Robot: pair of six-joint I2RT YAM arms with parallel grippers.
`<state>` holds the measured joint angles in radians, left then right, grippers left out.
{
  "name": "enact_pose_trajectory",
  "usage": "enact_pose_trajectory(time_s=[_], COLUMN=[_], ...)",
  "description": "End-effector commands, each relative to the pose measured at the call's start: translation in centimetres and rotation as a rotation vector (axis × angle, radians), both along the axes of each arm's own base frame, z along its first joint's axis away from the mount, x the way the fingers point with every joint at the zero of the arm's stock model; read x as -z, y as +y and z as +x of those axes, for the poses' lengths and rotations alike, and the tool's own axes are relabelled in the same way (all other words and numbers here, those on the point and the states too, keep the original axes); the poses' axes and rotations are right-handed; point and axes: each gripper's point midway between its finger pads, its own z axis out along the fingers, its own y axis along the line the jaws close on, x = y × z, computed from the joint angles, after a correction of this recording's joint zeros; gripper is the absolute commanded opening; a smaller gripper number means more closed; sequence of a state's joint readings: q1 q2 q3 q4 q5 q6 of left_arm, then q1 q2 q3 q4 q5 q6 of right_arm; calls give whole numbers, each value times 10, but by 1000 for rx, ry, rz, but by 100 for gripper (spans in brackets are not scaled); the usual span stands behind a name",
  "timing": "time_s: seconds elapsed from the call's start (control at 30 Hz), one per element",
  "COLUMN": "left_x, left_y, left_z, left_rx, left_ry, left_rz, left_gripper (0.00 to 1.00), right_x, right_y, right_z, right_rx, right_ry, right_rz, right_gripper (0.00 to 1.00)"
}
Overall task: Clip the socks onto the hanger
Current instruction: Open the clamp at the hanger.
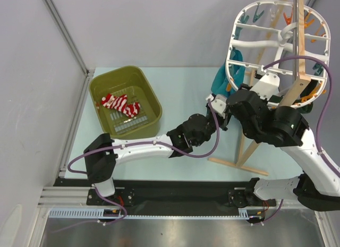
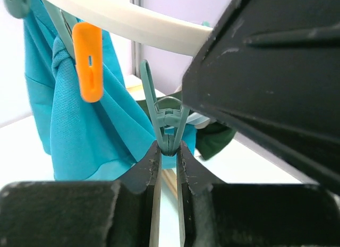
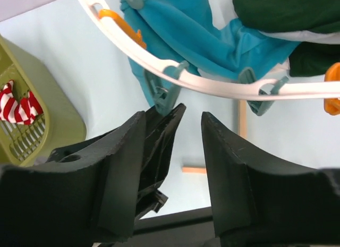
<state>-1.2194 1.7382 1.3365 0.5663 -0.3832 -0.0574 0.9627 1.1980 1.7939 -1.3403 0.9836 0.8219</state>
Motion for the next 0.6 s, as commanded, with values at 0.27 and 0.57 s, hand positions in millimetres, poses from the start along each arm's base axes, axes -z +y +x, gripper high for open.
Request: enact_pose_trajectory(time_s=[0.27, 0.57], left_x=[-50, -55], left_y=[22, 20], left_z=[-13, -17], left_rx=[-33, -6], left_ry=[-75, -105], left_rz=[-105, -104], left_gripper=[0, 0], right_x=[-4, -8], right_y=[-5, -4], right_z=[15, 24], right_rx=[111, 98], right_ry=[-106, -131], right_rz=[110, 160], right_gripper=[48, 46])
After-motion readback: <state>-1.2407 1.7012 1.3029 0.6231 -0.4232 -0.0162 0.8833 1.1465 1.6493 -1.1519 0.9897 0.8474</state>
